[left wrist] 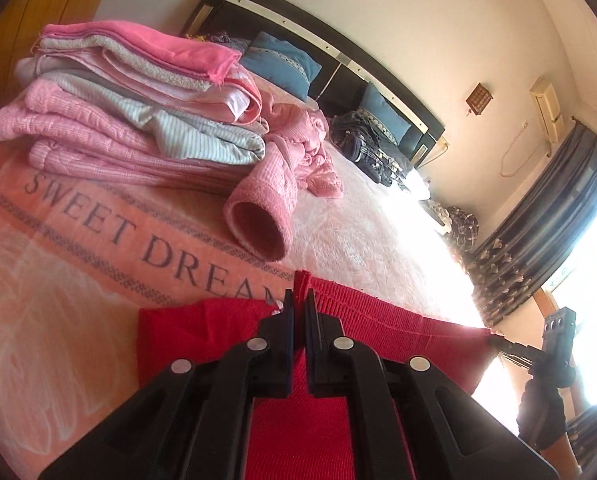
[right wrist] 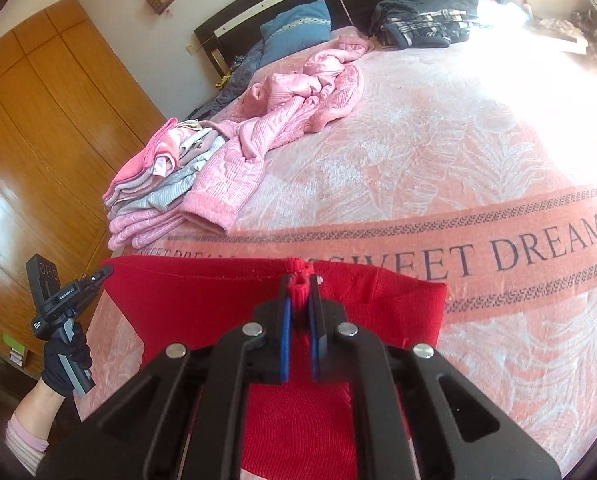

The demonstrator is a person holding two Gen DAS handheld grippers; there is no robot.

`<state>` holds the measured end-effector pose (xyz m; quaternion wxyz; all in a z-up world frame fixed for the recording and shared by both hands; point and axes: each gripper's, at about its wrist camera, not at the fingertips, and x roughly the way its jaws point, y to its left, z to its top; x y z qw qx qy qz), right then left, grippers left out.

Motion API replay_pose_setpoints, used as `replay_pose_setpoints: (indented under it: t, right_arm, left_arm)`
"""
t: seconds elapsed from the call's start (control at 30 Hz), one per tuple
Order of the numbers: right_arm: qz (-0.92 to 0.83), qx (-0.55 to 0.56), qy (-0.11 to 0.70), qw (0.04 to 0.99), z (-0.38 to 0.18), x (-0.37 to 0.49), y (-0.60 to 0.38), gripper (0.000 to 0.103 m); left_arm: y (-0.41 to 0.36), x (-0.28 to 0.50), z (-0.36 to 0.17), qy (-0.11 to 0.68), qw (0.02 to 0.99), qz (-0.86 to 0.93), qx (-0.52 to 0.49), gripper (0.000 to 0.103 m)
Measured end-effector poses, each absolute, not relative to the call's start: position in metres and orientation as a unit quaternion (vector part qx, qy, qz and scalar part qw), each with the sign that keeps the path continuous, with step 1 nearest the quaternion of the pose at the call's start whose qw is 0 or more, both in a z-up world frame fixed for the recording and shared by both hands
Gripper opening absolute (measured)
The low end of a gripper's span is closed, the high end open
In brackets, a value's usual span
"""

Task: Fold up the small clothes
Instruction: 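Lower the folded hem onto the sweater and open both tools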

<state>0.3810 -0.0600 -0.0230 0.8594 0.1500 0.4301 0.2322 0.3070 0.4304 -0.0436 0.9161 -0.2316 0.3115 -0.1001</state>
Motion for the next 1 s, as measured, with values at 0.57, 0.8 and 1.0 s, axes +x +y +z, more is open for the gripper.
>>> replay_pose_setpoints:
  t: [0.57, 0.8, 1.0]
  right_arm:
    - [0.104, 0.144, 0.517, 0.838, -0.153, 0.454, -0.05, 0.023]
    - [0.128, 0.111, 0.505, 0.846, -0.097, 0.421, -0.064, 0.027]
    - [0.157, 0.103, 0.539, 0.821, -0.073, 0.353, -0.078, 0.034]
  left_arm:
    - [0.426, 0.388, -0.166, 0.416, 0.886, -0.034, -0.202, 0.007]
    - [0.444, 0.342, -0.099, 0.372, 0.91, -0.011, -0.184, 0.013]
    - [0.428, 0.272, -0.063, 0.394, 0.902, -0.049, -0.17, 0.028]
